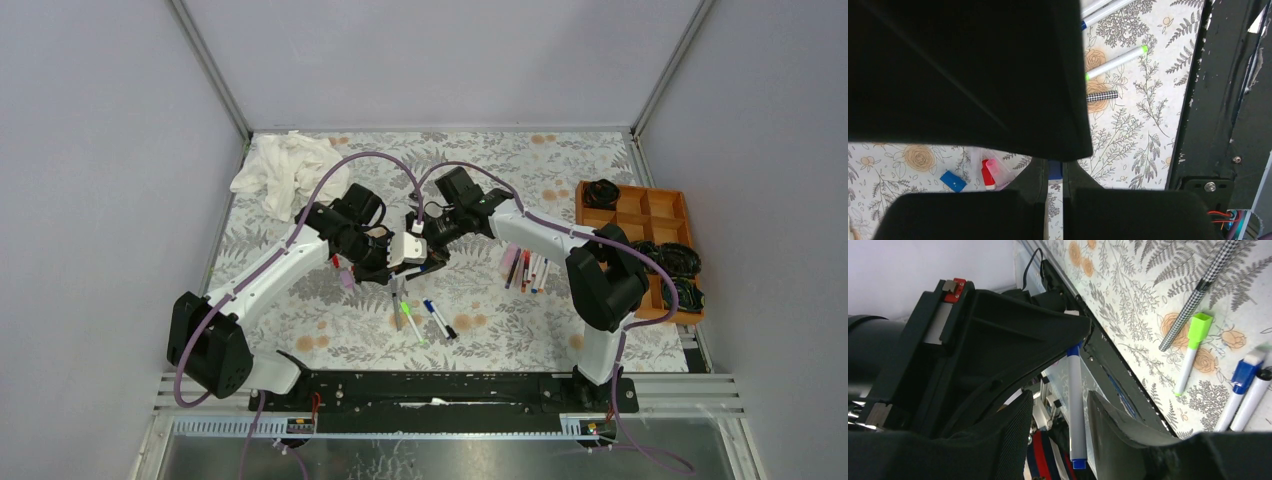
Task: Open the pen caps
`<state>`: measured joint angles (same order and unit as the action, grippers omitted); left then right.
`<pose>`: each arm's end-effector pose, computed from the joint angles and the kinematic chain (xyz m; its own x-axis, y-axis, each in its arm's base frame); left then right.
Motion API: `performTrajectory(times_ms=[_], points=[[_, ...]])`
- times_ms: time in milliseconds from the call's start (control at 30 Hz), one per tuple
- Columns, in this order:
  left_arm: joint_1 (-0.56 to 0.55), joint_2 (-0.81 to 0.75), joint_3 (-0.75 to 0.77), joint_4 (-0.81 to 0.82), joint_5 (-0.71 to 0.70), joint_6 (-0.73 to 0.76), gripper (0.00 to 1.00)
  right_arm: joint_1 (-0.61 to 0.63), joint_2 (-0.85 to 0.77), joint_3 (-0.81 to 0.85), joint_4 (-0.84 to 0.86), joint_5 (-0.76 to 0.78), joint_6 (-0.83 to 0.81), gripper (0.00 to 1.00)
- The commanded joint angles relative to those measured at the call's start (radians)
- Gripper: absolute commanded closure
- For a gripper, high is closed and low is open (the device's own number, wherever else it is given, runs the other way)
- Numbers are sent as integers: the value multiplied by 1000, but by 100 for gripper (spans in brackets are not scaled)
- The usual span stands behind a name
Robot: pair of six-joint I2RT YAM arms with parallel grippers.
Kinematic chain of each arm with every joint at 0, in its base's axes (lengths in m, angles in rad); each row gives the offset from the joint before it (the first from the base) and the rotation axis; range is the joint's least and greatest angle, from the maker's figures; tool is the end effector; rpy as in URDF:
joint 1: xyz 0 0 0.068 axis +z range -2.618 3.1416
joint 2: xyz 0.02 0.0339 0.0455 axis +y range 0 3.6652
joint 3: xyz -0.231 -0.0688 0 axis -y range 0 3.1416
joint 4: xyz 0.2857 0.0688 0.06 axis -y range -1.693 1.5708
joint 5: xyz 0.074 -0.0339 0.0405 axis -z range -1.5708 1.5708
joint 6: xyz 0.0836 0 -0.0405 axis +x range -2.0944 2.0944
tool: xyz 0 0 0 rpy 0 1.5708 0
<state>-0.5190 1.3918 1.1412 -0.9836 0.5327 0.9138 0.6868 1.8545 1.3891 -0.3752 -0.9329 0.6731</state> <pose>0.2557 -0.1950 0.1903 -0.0469 0.8123 -0.5813 0.9989 0.0353 -0.0312 0.3050 0.3369 0.1684 -0.9442 -0.2941 -0.1484 -0.2601 0.3889 0.8838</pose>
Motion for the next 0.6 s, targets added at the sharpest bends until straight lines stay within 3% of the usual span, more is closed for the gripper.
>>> performTrajectory(times_ms=[0, 233, 467, 567], points=[[-18, -15, -11, 4, -40, 38, 100, 19, 27, -17, 45, -84, 22, 50], [-17, -8, 0, 5, -34, 43, 100, 59, 51, -12, 41, -106, 13, 60], [-18, -19, -6, -13, -33, 83, 100, 61, 50, -17, 42, -89, -1, 97], [-18, -19, -37, 1, -123, 117, 100, 47, 29, -37, 17, -71, -24, 100]])
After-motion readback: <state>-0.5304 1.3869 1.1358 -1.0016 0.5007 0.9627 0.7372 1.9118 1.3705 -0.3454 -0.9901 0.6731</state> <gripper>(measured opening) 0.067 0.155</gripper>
